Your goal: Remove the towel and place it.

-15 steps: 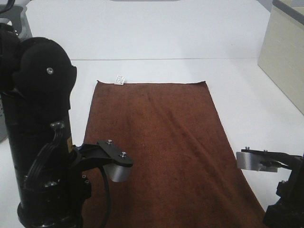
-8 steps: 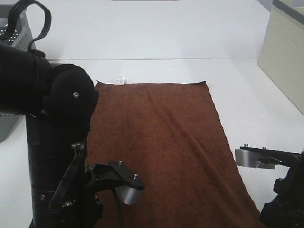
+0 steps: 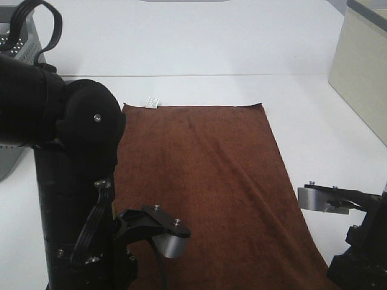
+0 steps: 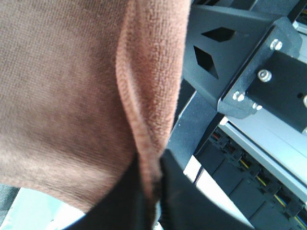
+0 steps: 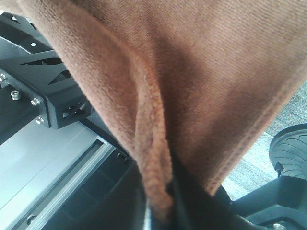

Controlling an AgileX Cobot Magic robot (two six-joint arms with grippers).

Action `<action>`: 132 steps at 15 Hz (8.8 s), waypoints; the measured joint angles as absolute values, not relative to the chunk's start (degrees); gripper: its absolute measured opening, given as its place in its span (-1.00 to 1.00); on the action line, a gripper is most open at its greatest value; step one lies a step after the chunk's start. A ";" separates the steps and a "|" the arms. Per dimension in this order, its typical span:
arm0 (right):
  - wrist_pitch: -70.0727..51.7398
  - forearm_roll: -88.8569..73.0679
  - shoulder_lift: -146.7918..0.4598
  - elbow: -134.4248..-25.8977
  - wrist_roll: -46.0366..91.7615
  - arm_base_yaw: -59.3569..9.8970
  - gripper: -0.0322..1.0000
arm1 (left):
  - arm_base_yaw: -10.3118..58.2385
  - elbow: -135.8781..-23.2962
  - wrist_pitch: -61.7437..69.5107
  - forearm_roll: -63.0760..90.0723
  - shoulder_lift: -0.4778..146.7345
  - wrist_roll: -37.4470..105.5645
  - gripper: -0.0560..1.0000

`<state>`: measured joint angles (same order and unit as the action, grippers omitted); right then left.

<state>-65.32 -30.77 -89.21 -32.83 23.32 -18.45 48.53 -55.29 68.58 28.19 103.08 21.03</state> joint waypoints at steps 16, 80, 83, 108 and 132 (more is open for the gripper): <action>-59.19 -26.18 -87.66 -47.38 18.68 -13.06 0.60 | 44.00 -67.72 67.27 22.69 103.08 16.62 0.82; -47.61 -20.68 -149.20 -127.60 20.40 -8.59 -0.92 | 11.17 -134.82 52.54 20.80 150.57 19.54 -0.89; -45.38 -20.68 -149.26 -131.44 21.54 -8.59 -0.92 | 11.17 -135.16 48.13 19.82 150.57 19.60 -0.89; -22.23 -28.42 -154.35 -132.64 31.17 -8.59 -0.92 | 11.17 -135.16 17.59 19.42 155.21 21.26 -0.89; -16.50 -32.26 -155.39 -132.41 32.72 -8.54 0.37 | 11.34 -135.16 7.96 20.11 158.59 21.03 0.37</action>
<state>-16.50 -32.26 -155.39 -132.41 32.72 -8.54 11.34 -135.16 7.96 20.11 158.59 21.03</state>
